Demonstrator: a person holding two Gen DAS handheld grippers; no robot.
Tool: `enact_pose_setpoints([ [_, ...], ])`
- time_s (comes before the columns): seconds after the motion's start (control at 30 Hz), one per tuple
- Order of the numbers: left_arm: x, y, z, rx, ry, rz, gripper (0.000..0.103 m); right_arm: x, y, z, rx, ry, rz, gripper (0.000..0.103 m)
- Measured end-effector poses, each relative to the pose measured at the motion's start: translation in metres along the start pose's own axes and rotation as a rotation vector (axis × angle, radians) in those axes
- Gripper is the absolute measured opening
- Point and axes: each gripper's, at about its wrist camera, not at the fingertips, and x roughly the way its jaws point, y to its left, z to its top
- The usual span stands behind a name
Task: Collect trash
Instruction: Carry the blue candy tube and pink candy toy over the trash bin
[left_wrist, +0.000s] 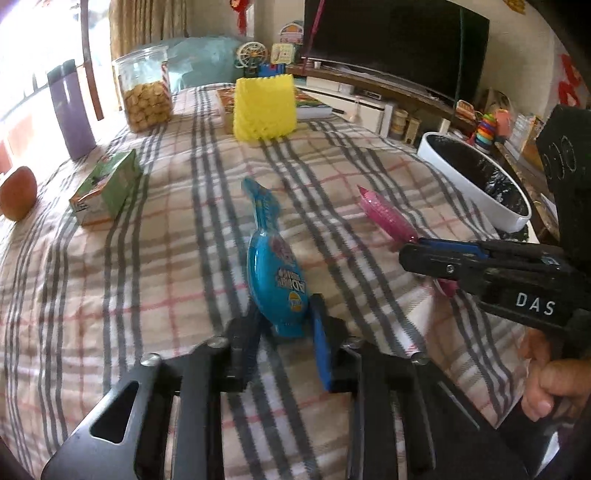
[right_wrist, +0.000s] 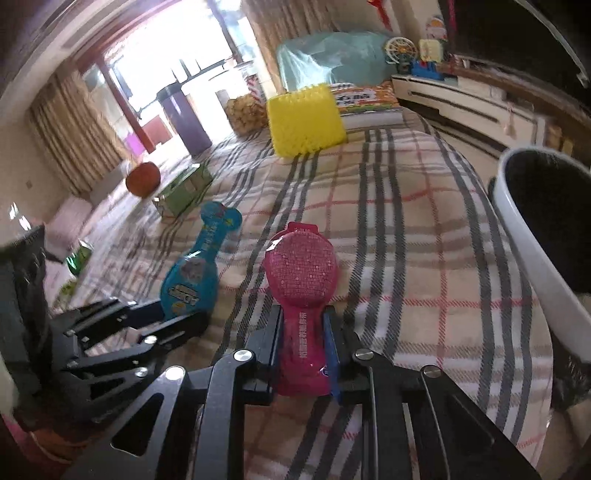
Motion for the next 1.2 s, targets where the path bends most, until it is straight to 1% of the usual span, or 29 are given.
enact_pose_setpoints([
  [0.27, -0.011, -0.016, 0.006, -0.01, -0.028, -0.078, 0.014, -0.034, -0.013, -0.003, 0.039, -0.062, -0.01, 0.02],
  [0.5, -0.018, -0.046, 0.016, 0.042, -0.047, -0.124, 0.014, -0.058, -0.034, -0.006, 0.088, -0.103, -0.029, 0.02],
  [0.87, -0.022, -0.094, 0.032, 0.137, -0.072, -0.171, 0.014, -0.091, -0.069, -0.009, 0.158, -0.164, -0.066, 0.02],
  [1.2, -0.016, -0.128, 0.048, 0.197, -0.08, -0.199, 0.014, -0.115, -0.1, -0.008, 0.212, -0.208, -0.102, 0.02],
])
